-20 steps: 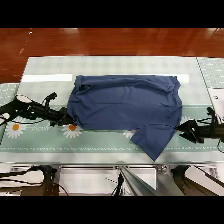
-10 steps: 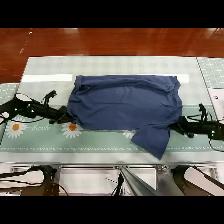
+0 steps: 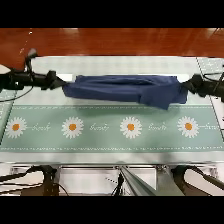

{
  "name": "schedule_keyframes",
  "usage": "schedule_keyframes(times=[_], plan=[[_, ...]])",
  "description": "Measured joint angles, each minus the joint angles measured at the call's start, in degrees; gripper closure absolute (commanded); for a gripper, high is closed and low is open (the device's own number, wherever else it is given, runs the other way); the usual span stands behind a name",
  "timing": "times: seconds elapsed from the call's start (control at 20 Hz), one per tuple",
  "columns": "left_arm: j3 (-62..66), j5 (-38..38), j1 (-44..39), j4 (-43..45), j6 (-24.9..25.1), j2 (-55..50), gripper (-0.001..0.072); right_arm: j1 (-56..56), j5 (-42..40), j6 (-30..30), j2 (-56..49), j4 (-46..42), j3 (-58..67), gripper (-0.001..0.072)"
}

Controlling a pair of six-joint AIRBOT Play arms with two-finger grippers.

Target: Fold the shirts.

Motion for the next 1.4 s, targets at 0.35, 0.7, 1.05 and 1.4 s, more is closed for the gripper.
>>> schedule_keyframes(times=[0.35, 0.7, 1.05, 1.4], plan=[[11.74, 6.34, -3.06, -2.67, -0.13, -12.04, 0.069, 4.24, -13.92, 1.84, -10.95, 1.33, 9.2, 0.0686], [16.28, 6.08, -3.56, -5.77, -2.25, -23.74, 0.0241, 4.74, -17.09, 2.62, -20.15, 1.55, 10.97, 0.0448], [18.8, -3.13, -0.83, -6.45, -2.75, -26.4, 0.0241, 1.09, -17.81, -0.94, -18.47, -4.9, 11.13, 0.024], [20.13, -12.39, 1.79, -6.29, -3.15, -22.36, 0.0252, -3.78, -9.01, 9.14, -18.8, -19.78, 11.13, 0.0096]])
